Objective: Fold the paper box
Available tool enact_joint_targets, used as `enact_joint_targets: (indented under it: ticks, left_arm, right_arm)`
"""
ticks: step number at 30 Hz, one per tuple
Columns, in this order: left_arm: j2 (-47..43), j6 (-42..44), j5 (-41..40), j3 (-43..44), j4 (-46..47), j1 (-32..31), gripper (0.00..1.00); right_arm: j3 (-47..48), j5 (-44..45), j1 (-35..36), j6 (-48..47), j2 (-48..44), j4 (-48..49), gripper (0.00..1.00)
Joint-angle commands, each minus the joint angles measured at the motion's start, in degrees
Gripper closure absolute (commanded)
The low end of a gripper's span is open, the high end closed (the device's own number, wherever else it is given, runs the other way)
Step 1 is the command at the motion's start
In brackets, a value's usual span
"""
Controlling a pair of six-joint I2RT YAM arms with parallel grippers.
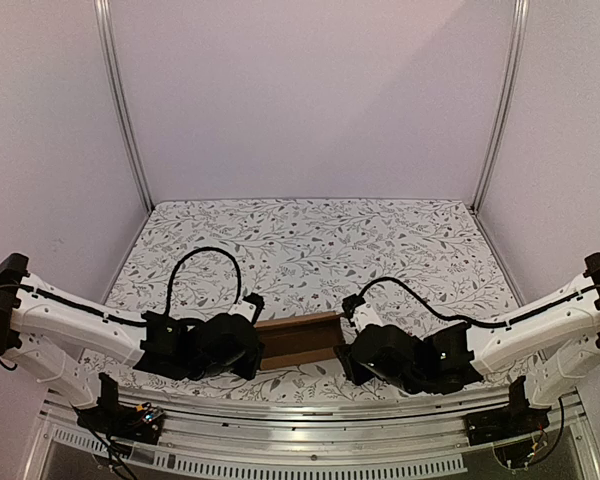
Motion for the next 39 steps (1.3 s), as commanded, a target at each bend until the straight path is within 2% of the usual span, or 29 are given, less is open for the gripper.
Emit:
enact_joint_targets:
  ticks: [1,5,8,13,20,27,31,34,39]
  left_arm:
    - [2.2,-1.21,-0.73,0.73,-4.15,-0.9,1.0]
    - [2.81,-0.65,-1.21,1.35,-4.17,-0.9,1.0]
    - [3.3,-0.17,-1.69,1.87,-4.14,-0.9,1.0]
    - [5.07,0.95,-2.05,3.21,-4.08,-0.9,1.0]
    - [7.79,1.05,-2.73,5.37,-4.67,-0.9,1.0]
    - [9.62,0.72,-3.29,7.69,-6.78,-0.9,1.0]
    - [10.68,0.36,-3.57,9.03,-7.78,-0.9,1.0]
    - [11.62,0.25,-3.76,9.9,-8.74,-0.9,1.0]
    - [13.14,-0.02,-3.7,11.19,-9.87,-0.91,1.0]
  right_arm:
    - [-0.99,-4.59,0.57,-3.77,-6.65,-2.73,0.42]
    - [-1.0,-6.76,0.55,-7.42,-11.6,-6.1,0.36]
    - [0.21,-5.27,0.56,-10.32,-15.01,-9.74,0.34]
    - [4.56,-3.31,-0.03,-16.73,-17.77,-11.87,0.35]
    - [15.8,-8.63,-5.3,-21.0,-12.27,-12.19,0.54]
    - [27.44,-14.46,-9.89,-22.23,-1.78,-12.37,0.81]
    - [30.16,-15.88,-11.24,-21.49,3.56,-11.6,0.94]
    - [30.54,-16.1,-11.72,-21.0,7.06,-9.48,1.0]
    - [30.6,-15.42,-12.22,-20.71,11.67,-6.99,1.0]
